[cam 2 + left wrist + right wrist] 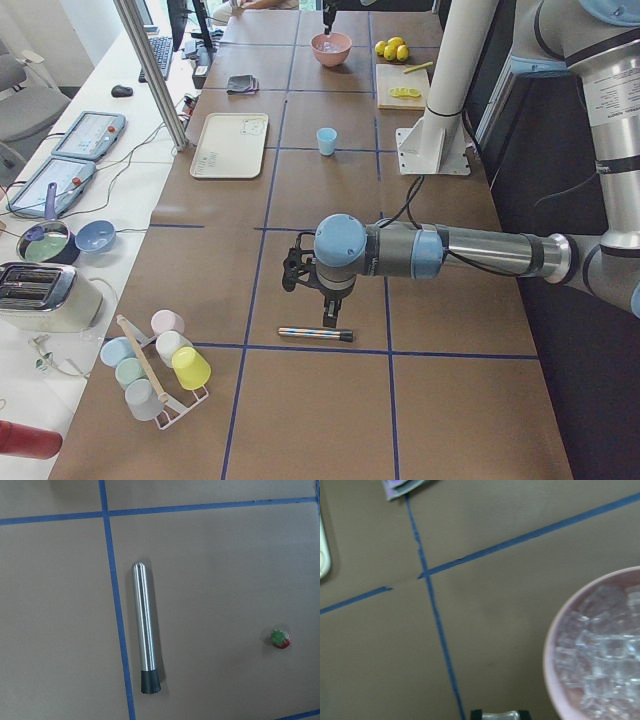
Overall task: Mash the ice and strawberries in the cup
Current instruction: 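Grasp another ice cube from the bowl with the right gripper, then carry the ice cube over the light-blue cup with the right gripper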
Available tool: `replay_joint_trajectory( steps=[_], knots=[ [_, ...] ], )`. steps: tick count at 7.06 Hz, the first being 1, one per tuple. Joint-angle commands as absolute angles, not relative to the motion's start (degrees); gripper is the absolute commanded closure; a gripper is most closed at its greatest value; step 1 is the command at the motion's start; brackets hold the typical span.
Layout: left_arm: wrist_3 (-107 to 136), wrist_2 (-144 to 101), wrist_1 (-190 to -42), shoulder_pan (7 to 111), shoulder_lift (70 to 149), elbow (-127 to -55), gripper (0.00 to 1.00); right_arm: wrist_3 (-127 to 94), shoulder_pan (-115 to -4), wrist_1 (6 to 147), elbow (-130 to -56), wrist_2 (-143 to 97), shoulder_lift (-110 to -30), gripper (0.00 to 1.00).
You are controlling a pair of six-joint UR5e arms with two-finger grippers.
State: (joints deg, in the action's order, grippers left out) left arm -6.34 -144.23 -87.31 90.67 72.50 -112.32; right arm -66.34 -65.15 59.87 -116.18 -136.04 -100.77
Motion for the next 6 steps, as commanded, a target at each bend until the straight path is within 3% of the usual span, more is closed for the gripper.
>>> replay_joint_trajectory(
  steps=[1,4,6],
  knots=[
    [-6.2,-144.2,-87.3,90.6,72.5,-112.3,0.0,-85.2,-56.7,59.9,-117.2,-135.3,-87.9,1.0],
    [-6.2,-144.2,-87.4,90.6,72.6,-112.6,0.0,-103.1,-37.0,63.2,-114.4,-118.6,-71.4,1.0],
    [-6.2,-144.2,-87.4,90.6,72.6,-112.6,0.0,-107.5,-27.6,71.3,-104.1,-105.4,-55.7,1.0]
  ],
)
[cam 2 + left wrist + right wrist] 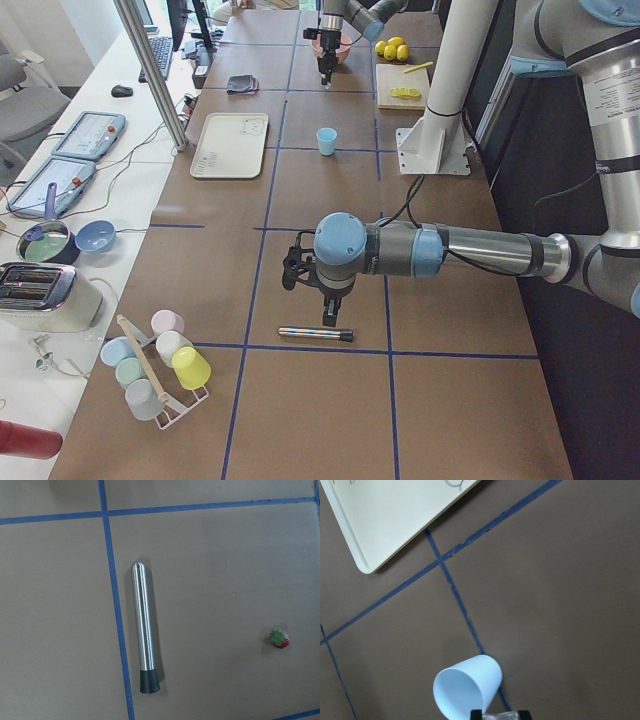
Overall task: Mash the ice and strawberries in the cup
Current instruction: 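Carry the ice cube over the light-blue cup with the right gripper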
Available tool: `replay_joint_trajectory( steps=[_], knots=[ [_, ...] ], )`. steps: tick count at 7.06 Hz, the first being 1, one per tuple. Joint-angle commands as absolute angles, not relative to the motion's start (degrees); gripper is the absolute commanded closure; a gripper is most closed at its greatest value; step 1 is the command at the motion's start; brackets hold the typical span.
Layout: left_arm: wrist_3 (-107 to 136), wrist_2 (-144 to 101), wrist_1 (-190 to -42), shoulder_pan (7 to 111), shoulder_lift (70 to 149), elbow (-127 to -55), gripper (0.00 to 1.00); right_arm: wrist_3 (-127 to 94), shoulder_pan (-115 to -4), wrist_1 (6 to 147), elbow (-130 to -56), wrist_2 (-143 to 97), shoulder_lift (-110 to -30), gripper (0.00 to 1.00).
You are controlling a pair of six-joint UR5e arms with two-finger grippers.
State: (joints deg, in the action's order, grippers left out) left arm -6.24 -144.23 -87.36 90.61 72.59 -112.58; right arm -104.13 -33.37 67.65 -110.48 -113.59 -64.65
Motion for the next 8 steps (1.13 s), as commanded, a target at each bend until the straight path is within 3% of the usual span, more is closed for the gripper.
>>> replay_joint_trajectory(
  steps=[1,4,5,7,8],
  knots=[
    [-6.2,-144.2,-87.3,90.6,72.6,-112.5,0.0,-108.0,-26.0,71.4,-100.1,-103.5,-53.2,1.0],
    [-6.2,-144.2,-87.4,90.6,72.6,-112.2,0.0,-108.0,-24.2,71.4,-99.9,-102.4,-54.3,1.0],
    [-6.2,-144.2,-87.4,90.6,72.6,-112.3,0.0,-107.9,-24.2,71.4,-99.9,-102.4,-54.2,0.93],
    [-6.2,-144.2,-87.4,90.7,72.5,-112.4,0.0,-108.0,-24.2,71.4,-99.8,-102.3,-54.1,0.5],
    [-6.2,-144.2,-87.4,90.7,72.5,-112.5,0.0,-108.0,-24.3,71.5,-99.9,-102.3,-54.1,0.42]
  ],
)
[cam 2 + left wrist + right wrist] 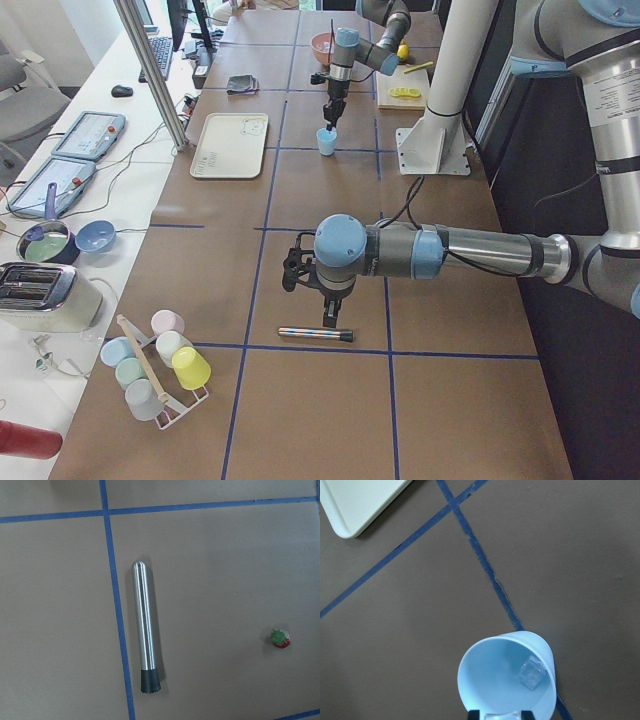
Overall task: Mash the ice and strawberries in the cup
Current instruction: 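Release the ice cube into the cup and withdraw the right gripper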
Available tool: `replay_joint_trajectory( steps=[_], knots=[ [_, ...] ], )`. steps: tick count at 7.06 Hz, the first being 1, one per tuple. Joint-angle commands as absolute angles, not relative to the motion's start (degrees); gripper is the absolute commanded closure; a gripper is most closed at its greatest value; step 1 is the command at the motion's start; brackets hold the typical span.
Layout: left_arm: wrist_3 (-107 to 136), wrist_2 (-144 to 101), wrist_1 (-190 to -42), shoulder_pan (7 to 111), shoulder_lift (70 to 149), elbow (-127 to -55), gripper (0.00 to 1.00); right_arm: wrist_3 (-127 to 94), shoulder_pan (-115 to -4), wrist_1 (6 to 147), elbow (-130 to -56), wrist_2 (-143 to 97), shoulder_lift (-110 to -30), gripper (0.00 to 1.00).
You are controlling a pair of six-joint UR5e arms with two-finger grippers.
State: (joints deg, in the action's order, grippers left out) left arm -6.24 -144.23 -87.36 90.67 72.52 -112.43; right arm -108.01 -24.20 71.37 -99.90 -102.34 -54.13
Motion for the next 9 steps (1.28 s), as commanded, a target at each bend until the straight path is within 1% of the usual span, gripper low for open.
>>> replay_joint_trajectory(
  steps=[1,2,3,4,5,7,8,9],
  knots=[
    [-6.2,-144.2,-87.3,90.8,72.4,-112.7,0.0,-108.1,-24.3,71.5,-99.9,-102.3,-54.1,0.36],
    [-6.2,-144.2,-87.3,90.8,72.4,-112.7,0.0,-108.1,-25.3,71.5,-100.5,-102.5,-54.1,0.34],
    [-6.2,-144.2,-87.3,90.8,72.4,-112.7,0.0,-107.9,-27.8,72.2,-103.9,-103.2,-56.0,0.34],
    [-6.2,-144.3,-87.3,90.7,72.4,-112.5,0.0,-107.4,-31.6,73.9,-109.7,-107.0,-62.9,0.34],
    [-6.2,-144.3,-87.3,90.7,72.5,-112.6,0.0,-104.3,-37.6,73.5,-112.6,-114.2,-69.6,0.34],
    [-6.2,-144.9,-87.3,90.7,72.5,-112.5,0.0,-88.1,-47.5,73.2,-120.8,-120.7,-87.4,0.32],
    [-6.2,-144.9,-87.3,90.7,72.5,-112.4,0.0,-78.1,-53.7,73.1,-120.9,-126.2,-93.4,0.16],
    [-6.2,-144.9,-87.3,90.7,72.5,-112.5,0.0,-69.3,-58.6,73.1,-120.5,-129.0,-98.6,0.15]
  ],
)
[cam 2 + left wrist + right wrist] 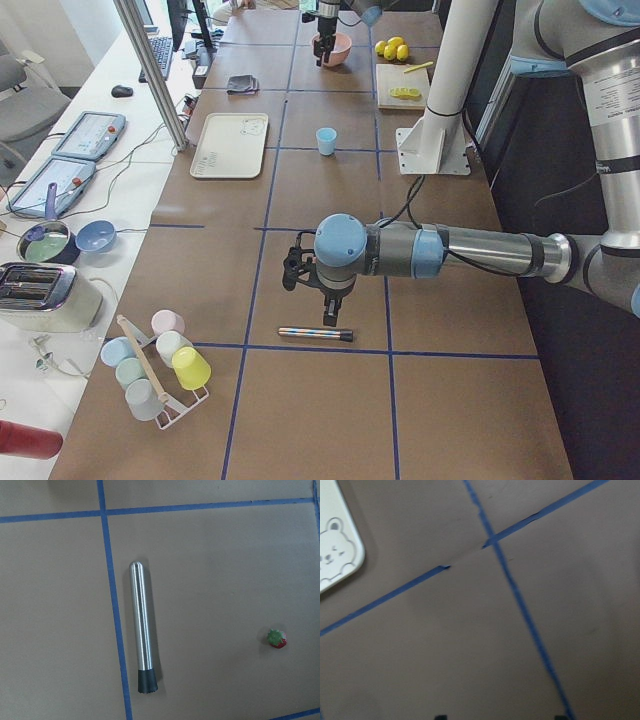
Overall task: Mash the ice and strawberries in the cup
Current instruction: 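Grasp a third ice cube from the pink bowl with the right gripper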
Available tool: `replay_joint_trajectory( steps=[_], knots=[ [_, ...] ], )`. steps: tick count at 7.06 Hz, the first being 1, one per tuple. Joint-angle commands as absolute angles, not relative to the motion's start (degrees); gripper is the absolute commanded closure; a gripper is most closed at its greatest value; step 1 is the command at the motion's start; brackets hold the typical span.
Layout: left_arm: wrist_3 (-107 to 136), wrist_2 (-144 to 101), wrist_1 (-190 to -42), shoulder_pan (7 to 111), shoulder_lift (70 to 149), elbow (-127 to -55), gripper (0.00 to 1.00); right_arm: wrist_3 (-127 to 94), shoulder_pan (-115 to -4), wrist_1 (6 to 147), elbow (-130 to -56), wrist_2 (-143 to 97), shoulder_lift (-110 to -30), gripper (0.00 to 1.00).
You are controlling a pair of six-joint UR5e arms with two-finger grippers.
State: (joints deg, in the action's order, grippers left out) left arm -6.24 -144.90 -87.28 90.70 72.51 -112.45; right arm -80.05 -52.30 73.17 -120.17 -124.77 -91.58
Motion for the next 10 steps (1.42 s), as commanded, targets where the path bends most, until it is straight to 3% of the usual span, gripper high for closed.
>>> replay_joint_trajectory(
  steps=[1,6,10],
  knots=[
    [-6.2,-144.9,-87.4,90.7,72.5,-112.5,0.0,-61.1,-62.1,73.2,-119.5,-129.3,-103.1,0.01],
    [-6.2,-144.9,-87.3,90.7,72.5,-112.4,0.0,-24.3,-65.0,73.2,-110.0,-129.0,-104.2,0.0],
    [-6.2,-145.1,-87.3,90.7,72.5,-112.6,0.0,-13.7,-64.8,73.2,-104.5,-129.0,-101.1,0.0]
  ],
)
